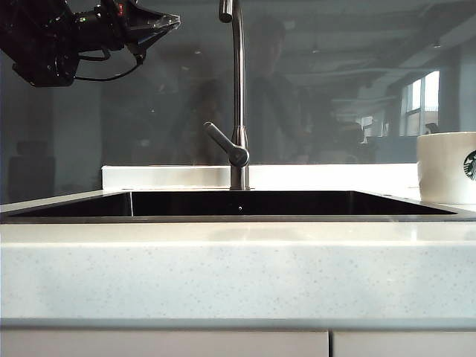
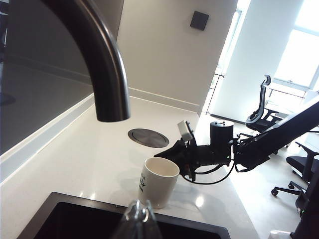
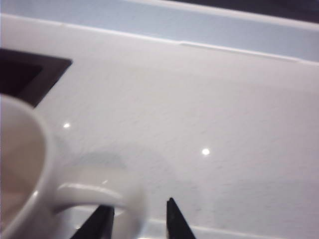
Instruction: Pick up the mug next to the sink, go to the faucet to get some water, pour the water into the sink, and finally put the mug back to its place.
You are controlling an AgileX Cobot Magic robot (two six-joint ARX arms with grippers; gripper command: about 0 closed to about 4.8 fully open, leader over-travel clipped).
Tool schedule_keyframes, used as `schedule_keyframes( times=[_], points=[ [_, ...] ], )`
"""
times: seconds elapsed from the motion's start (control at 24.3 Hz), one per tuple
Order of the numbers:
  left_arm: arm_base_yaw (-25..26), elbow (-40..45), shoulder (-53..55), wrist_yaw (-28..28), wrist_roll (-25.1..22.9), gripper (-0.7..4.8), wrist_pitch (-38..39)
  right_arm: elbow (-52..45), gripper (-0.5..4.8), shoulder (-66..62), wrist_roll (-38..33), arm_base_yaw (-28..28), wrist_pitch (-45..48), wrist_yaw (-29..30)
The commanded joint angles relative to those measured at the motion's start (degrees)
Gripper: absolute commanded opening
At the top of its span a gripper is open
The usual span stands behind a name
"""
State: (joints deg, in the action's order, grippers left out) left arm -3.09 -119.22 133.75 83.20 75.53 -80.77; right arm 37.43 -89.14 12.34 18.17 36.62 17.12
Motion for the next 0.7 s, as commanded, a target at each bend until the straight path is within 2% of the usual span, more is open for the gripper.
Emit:
schedule_keyframes(
  times=[0.04, 0.29, 0.62, 0.7],
  points=[
    [0.1, -0.1, -0.5, 0.0, 0.1, -0.02, -0.5, 0.3, 1.53, 2.9, -0.1, 0.2, -1.0, -0.5],
    [0.1, -0.1, -0.5, 0.0, 0.2, -0.02, -0.6, 0.2, 1.53, 5.9, 0.0, 0.8, -9.0, -0.5],
    [0.1, -0.1, -0.5, 0.2, 0.5, -0.02, -0.6, -1.2, 1.53, 11.1, 0.0, 0.8, -15.0, -0.5],
    [0.2, -0.1, -0.5, -0.7, 2.5, -0.04, -1.5, -1.2, 1.27, 14.4, -0.1, 0.8, -18.6, -0.5]
  ],
)
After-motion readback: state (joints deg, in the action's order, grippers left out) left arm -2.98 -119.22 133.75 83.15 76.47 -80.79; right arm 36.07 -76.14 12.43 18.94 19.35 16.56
